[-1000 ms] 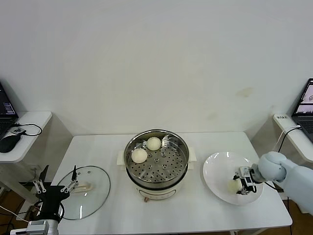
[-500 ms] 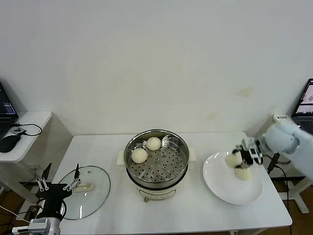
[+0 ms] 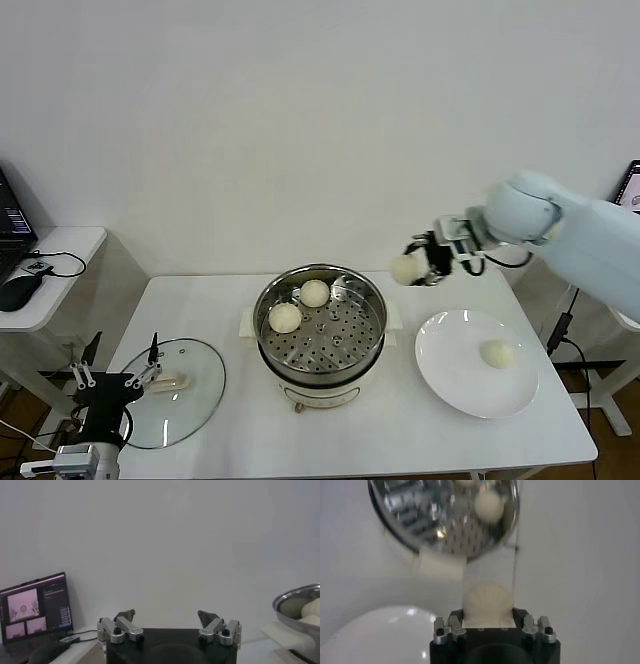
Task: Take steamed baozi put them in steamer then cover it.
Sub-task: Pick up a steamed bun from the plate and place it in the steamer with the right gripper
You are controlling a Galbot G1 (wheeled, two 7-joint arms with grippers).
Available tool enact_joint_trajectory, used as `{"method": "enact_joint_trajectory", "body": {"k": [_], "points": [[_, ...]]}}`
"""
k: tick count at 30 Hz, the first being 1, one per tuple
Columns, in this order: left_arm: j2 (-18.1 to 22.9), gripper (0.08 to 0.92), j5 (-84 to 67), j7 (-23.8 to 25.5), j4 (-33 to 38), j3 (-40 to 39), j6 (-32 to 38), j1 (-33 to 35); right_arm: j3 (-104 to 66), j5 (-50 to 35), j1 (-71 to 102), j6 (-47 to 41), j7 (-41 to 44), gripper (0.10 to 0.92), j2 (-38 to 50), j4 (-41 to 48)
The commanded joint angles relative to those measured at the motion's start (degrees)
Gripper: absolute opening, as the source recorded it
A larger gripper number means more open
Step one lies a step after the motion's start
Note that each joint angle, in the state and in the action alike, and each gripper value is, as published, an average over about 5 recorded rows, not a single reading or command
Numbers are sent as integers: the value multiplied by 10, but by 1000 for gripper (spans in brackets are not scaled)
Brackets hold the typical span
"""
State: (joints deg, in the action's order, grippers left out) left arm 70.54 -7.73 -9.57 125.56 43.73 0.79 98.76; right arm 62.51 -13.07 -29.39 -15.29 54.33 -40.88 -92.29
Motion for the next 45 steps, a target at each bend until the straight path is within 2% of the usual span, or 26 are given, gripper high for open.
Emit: {"method": "enact_joint_trajectory", "body": {"k": [1,18,42,45], "points": [[0,823,-1,0,0,4,0,0,81,-32,-52,67,-20,619,-105,-3],[8,823,-9,-1,10,18,3,2,133,118,-3,245,-17,626,-240,88],[15,823,-9,-1,6,18,7,3,148,144,10,273,5,645,-247,50],[15,823,-9,-1,6,18,7,3,149,144,7,271,8,672,-243,47]]}}
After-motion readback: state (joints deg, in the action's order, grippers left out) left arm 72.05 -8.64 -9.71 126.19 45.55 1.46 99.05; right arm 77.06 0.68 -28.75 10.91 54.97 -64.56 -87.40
